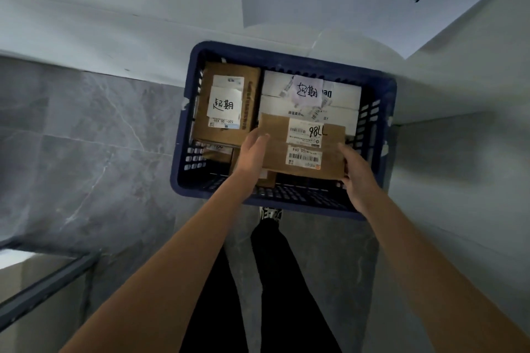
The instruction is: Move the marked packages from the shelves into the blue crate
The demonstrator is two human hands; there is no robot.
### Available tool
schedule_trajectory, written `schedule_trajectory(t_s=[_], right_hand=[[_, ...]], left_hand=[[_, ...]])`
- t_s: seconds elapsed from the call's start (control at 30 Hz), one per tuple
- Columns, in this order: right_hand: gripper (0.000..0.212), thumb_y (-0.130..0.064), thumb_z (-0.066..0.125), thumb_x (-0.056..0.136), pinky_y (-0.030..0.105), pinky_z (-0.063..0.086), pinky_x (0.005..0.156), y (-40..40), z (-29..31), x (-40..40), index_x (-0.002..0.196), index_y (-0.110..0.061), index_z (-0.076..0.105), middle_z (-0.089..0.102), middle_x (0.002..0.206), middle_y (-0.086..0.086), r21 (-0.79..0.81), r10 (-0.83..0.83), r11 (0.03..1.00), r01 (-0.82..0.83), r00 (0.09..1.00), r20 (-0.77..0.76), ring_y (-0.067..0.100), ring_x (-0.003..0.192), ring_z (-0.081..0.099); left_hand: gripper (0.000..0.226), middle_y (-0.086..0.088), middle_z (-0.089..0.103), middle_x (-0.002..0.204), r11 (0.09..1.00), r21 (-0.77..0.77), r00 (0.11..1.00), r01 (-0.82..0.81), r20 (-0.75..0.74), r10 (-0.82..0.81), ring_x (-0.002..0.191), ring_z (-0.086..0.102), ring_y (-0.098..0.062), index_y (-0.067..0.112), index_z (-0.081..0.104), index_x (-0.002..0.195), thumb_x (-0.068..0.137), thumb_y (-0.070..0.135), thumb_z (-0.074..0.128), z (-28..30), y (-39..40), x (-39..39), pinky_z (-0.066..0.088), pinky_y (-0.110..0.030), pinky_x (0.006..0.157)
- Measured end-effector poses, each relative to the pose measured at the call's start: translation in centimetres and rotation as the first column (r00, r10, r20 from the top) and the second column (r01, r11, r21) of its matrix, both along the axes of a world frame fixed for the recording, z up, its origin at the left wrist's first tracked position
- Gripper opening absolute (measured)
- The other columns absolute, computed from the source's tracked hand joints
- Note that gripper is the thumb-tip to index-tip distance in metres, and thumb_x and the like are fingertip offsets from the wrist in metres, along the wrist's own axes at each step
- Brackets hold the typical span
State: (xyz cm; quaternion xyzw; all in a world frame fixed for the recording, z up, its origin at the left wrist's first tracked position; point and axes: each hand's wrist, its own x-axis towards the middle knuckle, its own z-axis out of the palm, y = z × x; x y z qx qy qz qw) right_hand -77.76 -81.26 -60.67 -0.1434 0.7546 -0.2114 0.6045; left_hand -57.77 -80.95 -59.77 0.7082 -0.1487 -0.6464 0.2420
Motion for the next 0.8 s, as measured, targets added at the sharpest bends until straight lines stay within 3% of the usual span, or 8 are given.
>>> schedule_trajectory(t_s=[0.13,0.2,0.33,0.47,0.57,0.63,0.7,0.8], right_hand=[[0.038,-0.043,0.058,0.093,0.03,0.051,0.078,-1.1,-1.6,0.3,0.126,-0.025,0.059,0.066,0.115,-0.007,0.017,0.025,1.0,-0.025,1.0,0.019,0.011,0.1,0.063],[0.045,-0.042,0.061,0.091,0.023,0.047,0.074,-0.6,-1.9,0.7,0.133,-0.026,0.052,0.062,0.111,-0.015,-0.017,0.04,0.999,-0.04,0.999,0.021,0.003,0.098,0.059],[0.043,-0.036,0.062,0.091,0.01,0.039,0.066,0.1,-2.5,0.8,0.132,-0.029,0.05,0.058,0.105,-0.027,-0.056,0.071,0.996,-0.071,0.997,0.008,-0.013,0.088,0.054],[0.039,-0.035,0.06,0.092,0.011,0.042,0.061,-0.1,-3.3,0.3,0.13,-0.028,0.053,0.062,0.105,-0.021,-0.056,0.088,0.994,-0.089,0.996,-0.007,-0.009,0.087,0.058],[0.044,-0.037,0.061,0.091,0.019,0.045,0.07,-0.2,-3.4,0.0,0.132,-0.026,0.052,0.063,0.115,-0.012,-0.046,0.093,0.994,-0.094,0.995,-0.026,0.0,0.096,0.059],[0.045,-0.036,0.06,0.092,0.019,0.043,0.068,-0.1,-3.6,0.0,0.134,-0.025,0.051,0.062,0.116,-0.011,-0.046,0.109,0.993,-0.112,0.992,-0.06,-0.001,0.094,0.057],[0.051,-0.035,0.059,0.093,0.017,0.042,0.065,-0.2,-3.3,0.1,0.14,-0.022,0.044,0.059,0.117,-0.01,-0.044,0.134,0.989,-0.138,0.987,-0.092,-0.002,0.09,0.056],[0.069,-0.035,0.059,0.092,0.034,0.05,0.092,-0.1,-3.1,0.8,0.151,-0.019,0.026,0.051,0.139,0.0,-0.053,0.164,0.982,-0.179,0.962,-0.217,0.017,0.115,0.055]], left_hand=[[0.042,-0.003,0.052,0.131,1.0,0.024,0.998,-0.018,0.054,0.016,0.115,0.049,-0.02,0.023,0.041,0.141,0.099,0.029,0.039,-1.4,-0.5,-0.5,0.037,-0.034,0.093],[0.043,0.0,0.051,0.127,0.999,0.026,0.997,-0.02,0.079,0.018,0.112,0.049,-0.019,0.027,0.039,0.142,0.099,0.028,0.039,-1.8,-0.4,-0.7,0.037,-0.034,0.091],[0.043,0.006,0.052,0.114,0.998,0.009,0.989,-0.057,0.135,0.055,0.093,0.05,-0.006,0.03,0.041,0.14,0.099,0.019,0.035,-2.5,-0.1,-1.2,0.039,-0.029,0.08],[0.039,0.011,0.054,0.105,0.998,-0.032,0.979,-0.061,0.195,0.067,0.086,0.05,0.001,0.03,0.044,0.136,0.101,0.015,0.033,-3.5,0.3,-1.3,0.039,-0.018,0.063],[0.038,0.002,0.056,0.12,0.997,-0.062,0.977,-0.034,0.208,0.046,0.092,0.053,-0.001,0.026,0.043,0.138,0.102,0.016,0.035,-3.2,0.5,-1.2,0.043,-0.018,0.069],[0.042,0.0,0.05,0.136,0.997,-0.07,0.972,-0.029,0.23,0.044,0.113,0.053,-0.011,0.024,0.037,0.143,0.102,0.02,0.038,-3.1,0.9,-0.9,0.044,-0.024,0.09],[0.046,0.002,0.044,0.145,0.994,-0.081,0.962,-0.069,0.257,0.088,0.127,0.045,-0.014,0.022,0.032,0.146,0.101,0.021,0.041,-2.7,1.4,-0.4,0.037,-0.026,0.098],[0.046,0.004,0.045,0.145,0.982,-0.141,0.95,-0.128,0.267,0.162,0.121,0.044,-0.006,0.022,0.035,0.146,0.101,0.021,0.043,-2.6,2.4,0.7,0.036,-0.022,0.094]])
